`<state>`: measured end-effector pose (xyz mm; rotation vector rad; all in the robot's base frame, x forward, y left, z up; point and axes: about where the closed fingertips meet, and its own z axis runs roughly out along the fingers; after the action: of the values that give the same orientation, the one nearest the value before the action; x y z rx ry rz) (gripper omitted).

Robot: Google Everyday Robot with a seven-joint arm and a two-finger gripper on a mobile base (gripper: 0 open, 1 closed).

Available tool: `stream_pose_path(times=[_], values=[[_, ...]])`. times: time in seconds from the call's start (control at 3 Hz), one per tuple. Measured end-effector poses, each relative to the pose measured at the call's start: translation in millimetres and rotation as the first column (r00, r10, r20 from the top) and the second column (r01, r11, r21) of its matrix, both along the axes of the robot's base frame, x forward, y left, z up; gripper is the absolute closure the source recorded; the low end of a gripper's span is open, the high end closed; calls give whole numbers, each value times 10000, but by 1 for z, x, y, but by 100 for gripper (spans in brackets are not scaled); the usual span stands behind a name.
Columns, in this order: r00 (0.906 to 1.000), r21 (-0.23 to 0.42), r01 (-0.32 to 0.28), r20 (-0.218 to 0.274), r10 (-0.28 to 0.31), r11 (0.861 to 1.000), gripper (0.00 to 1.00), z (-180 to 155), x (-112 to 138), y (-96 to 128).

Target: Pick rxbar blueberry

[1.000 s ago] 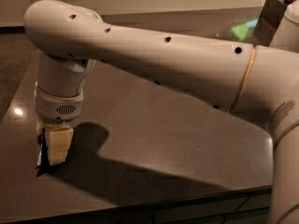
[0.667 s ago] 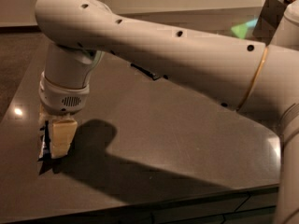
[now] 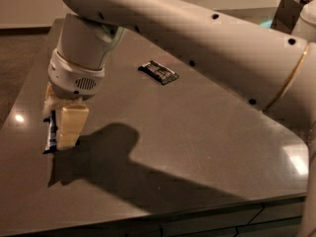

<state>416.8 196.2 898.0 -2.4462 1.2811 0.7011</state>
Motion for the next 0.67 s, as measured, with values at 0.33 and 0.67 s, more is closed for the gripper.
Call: stream_pose_path(times=[0.33,0.67], values=[[10000,208,-38,-28,38,9998,100,23,5,-11],[10000,498,-95,-18,96,9987,100,53,13,-24]])
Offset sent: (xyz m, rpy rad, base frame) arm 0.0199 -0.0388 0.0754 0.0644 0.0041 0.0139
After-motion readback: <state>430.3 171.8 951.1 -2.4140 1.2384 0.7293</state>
